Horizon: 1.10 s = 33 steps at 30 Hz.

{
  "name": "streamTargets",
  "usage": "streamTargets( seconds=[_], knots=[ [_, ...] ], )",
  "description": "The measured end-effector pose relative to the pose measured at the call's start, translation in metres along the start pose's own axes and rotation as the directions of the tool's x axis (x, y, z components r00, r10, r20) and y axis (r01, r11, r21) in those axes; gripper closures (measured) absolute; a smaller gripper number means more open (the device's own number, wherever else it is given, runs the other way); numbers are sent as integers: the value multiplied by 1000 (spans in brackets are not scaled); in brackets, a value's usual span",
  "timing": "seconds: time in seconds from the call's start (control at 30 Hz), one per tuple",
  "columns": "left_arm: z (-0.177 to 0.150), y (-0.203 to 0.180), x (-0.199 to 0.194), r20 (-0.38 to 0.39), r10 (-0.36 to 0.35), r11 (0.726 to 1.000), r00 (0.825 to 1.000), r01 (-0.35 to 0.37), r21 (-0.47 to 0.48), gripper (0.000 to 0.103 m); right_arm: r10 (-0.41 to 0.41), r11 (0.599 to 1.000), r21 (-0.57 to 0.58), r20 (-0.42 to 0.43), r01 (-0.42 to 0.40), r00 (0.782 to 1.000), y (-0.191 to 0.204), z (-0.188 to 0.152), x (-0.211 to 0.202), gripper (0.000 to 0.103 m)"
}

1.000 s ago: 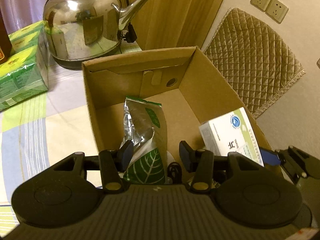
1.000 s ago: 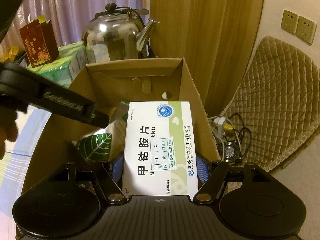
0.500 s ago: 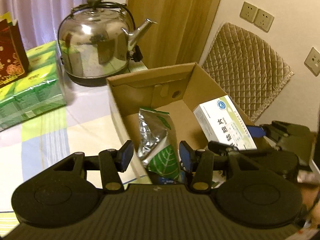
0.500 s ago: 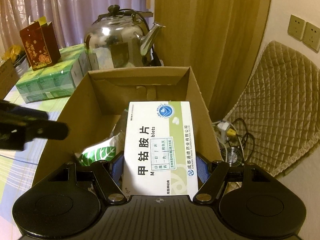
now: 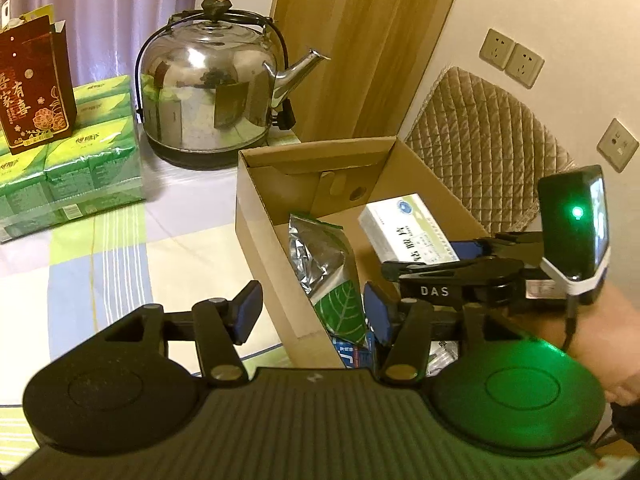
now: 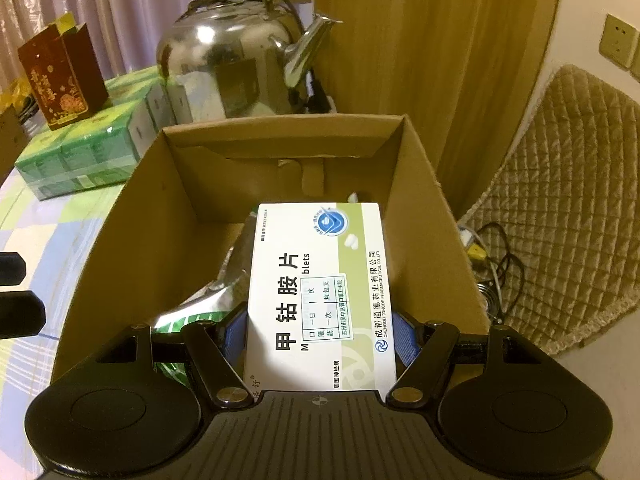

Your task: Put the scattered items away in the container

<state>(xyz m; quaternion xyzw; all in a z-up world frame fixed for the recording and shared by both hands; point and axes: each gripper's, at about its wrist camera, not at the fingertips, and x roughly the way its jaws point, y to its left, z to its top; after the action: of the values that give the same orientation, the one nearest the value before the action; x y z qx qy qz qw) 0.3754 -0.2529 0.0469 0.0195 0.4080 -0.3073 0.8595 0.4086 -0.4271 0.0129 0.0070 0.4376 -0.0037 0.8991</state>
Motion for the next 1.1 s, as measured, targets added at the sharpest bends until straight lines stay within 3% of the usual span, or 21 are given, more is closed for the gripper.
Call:
streamTargets(
  seconds=[0.23, 0.6, 0.8, 0.87, 1.1],
  knots=[
    [-6, 6, -4, 0, 7, 1000, 1000, -7, -14, 50, -19, 1000, 6, 37, 18, 999, 3, -1, -12, 34],
    [-25, -5, -37, 27, 8, 999, 1000, -7, -39, 41, 9, 1000, 6, 88, -10, 996, 11, -21, -70, 14],
    [-40, -15, -75, 66, 27, 998, 997, -24, -50, 27, 18, 1000, -17, 125, -16, 992, 20, -40, -120, 5],
    [-47, -19, -89, 81, 30, 998, 996, -25, -54, 17, 16, 999, -31, 135, -12, 991, 23, -51, -137, 3],
    [-74, -38, -131, 125, 57, 998, 990, -51, -47, 3, 11, 1000, -26, 151, -7, 989, 33, -84, -188, 2]
  ],
)
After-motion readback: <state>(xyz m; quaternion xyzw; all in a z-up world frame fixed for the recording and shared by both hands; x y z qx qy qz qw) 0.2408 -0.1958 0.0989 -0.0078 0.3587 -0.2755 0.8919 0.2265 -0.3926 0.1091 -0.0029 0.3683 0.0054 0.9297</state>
